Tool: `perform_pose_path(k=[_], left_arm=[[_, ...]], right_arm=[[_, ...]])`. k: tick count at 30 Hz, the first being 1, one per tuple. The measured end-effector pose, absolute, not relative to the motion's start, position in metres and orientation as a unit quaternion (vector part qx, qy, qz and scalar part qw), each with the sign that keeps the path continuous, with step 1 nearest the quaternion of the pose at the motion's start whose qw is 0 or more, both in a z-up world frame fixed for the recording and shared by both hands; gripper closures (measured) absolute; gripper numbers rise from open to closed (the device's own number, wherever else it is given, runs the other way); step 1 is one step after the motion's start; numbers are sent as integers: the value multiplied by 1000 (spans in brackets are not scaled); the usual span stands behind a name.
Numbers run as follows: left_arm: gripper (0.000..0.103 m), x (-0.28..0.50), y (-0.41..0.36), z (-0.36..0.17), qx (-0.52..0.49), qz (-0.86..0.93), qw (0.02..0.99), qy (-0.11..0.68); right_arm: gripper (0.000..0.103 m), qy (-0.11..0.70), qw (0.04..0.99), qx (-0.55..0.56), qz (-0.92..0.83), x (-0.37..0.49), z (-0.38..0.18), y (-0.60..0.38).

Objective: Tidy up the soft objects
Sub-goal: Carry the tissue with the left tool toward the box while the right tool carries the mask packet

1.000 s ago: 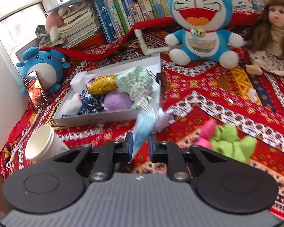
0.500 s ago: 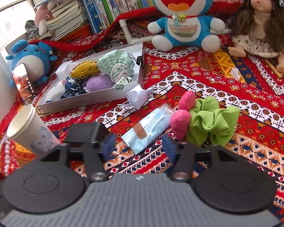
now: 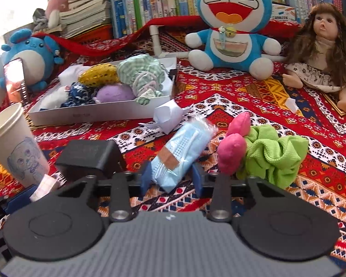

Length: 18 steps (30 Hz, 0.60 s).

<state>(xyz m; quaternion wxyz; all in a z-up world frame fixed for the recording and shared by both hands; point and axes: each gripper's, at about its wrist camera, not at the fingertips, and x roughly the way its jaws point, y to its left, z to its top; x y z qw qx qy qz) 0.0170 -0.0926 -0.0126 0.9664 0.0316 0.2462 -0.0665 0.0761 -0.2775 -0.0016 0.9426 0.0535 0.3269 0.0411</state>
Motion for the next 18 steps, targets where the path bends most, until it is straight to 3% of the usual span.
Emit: perform_pose_path(k=[7,9,11,14,18], left_arm=[[78,6,-84,-9,33,-87,964,247],[65,5,-82,-9,33,-83,966,243],[60,6,-83,-9,36,-77,967,240],[58,8,-84,-10,39,-80,966,242],[57,13,-88,-13,49,-79,965,246]], right_arm=[[65,360,925,55,112,54,4,-286],[62,374,917,50,132,47,6,-289],[46,368,921,44,123,39,9,-292],[35,345,932,47,98,32,12,-296],[31,304,950,52,53,27,6,-292]])
